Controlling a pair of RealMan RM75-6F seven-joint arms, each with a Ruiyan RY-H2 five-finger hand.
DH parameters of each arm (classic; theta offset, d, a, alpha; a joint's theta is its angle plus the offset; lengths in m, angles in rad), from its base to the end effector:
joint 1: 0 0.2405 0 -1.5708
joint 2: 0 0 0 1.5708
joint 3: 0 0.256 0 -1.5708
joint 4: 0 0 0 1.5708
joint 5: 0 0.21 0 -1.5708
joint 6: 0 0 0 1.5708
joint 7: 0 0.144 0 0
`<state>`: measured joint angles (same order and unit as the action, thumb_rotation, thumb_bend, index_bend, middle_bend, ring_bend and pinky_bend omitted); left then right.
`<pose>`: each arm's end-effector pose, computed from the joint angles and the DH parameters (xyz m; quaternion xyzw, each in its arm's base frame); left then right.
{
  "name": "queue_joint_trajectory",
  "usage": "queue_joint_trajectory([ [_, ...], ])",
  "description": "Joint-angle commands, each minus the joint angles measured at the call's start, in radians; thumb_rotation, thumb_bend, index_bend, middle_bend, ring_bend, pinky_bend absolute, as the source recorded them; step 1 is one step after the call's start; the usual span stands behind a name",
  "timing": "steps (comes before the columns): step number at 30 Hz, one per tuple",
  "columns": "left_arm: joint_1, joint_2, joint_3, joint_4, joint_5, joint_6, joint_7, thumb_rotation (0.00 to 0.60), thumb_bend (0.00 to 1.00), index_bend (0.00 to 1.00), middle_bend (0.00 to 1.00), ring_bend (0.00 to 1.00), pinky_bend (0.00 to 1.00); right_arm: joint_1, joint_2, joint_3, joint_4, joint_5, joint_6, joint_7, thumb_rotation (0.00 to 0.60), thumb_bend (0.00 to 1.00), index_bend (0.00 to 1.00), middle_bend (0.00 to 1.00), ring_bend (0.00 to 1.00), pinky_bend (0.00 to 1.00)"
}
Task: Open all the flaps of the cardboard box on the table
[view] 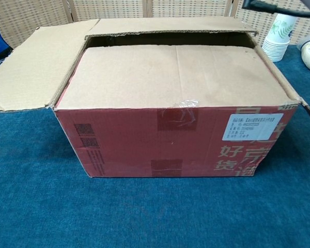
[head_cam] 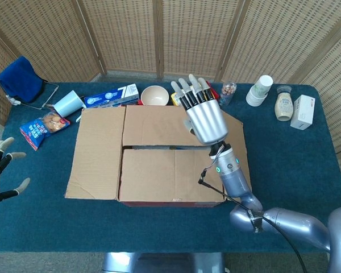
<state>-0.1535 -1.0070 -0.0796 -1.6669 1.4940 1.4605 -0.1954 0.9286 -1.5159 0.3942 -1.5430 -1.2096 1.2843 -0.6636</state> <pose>-0.2933 0.2075 0.1909 -0.5772 -0.4066 -0.4517 0.5454 -0.0202 -0.3860 0.0774 0.6539 -0.1290 0.5206 0.5336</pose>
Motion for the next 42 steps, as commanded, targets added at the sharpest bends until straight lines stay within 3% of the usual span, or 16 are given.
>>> queue_joint_trajectory([
  [1, 0.000, 0.000, 0.000, 0.001, 0.000, -0.001, -0.002, 0.535, 0.11, 0.27, 0.01, 0.05, 0.11, -0.013, 0.077, -0.007, -0.164, 0.104, -0.064, -0.102, 0.600, 0.14, 0.00, 0.00, 0.00, 0.12],
  [6, -0.001, 0.002, 0.000, 0.002, -0.001, -0.005, -0.005, 0.532, 0.11, 0.27, 0.01, 0.05, 0.11, -0.009, 0.109, -0.042, -0.287, 0.189, -0.097, -0.193, 0.600, 0.14, 0.00, 0.00, 0.00, 0.09],
  [11, -0.001, 0.003, 0.001, 0.002, 0.000, -0.005, -0.009, 0.535, 0.11, 0.26, 0.01, 0.05, 0.11, 0.003, 0.111, -0.065, -0.318, 0.242, -0.110, -0.230, 0.600, 0.11, 0.00, 0.00, 0.00, 0.08],
  [25, 0.000, 0.007, 0.001, 0.001, -0.005, -0.009, -0.016, 0.535, 0.11, 0.26, 0.01, 0.05, 0.11, 0.022, -0.011, -0.106, -0.102, 0.160, -0.059, -0.175, 0.600, 0.11, 0.00, 0.00, 0.00, 0.08],
  [31, -0.002, 0.006, 0.001, 0.001, -0.006, -0.014, -0.015, 0.537, 0.11, 0.26, 0.00, 0.05, 0.11, 0.011, -0.042, -0.101, -0.041, 0.086, -0.008, -0.112, 0.600, 0.16, 0.00, 0.02, 0.00, 0.13],
  [34, -0.003, 0.007, 0.002, -0.001, -0.004, -0.016, -0.014, 0.537, 0.11, 0.26, 0.00, 0.05, 0.11, 0.004, -0.064, -0.100, 0.001, 0.018, 0.034, -0.062, 0.600, 0.20, 0.06, 0.11, 0.01, 0.16],
  [36, -0.003, 0.007, 0.003, -0.002, -0.003, -0.016, -0.012, 0.535, 0.11, 0.26, 0.00, 0.05, 0.11, 0.001, -0.077, -0.101, 0.029, -0.018, 0.056, -0.035, 0.600, 0.22, 0.17, 0.19, 0.07, 0.19],
  [42, -0.001, 0.008, 0.003, -0.005, -0.003, -0.014, -0.011, 0.534, 0.11, 0.26, 0.00, 0.05, 0.11, -0.001, -0.118, -0.093, 0.117, -0.077, 0.092, 0.012, 0.600, 0.30, 0.32, 0.30, 0.16, 0.25],
])
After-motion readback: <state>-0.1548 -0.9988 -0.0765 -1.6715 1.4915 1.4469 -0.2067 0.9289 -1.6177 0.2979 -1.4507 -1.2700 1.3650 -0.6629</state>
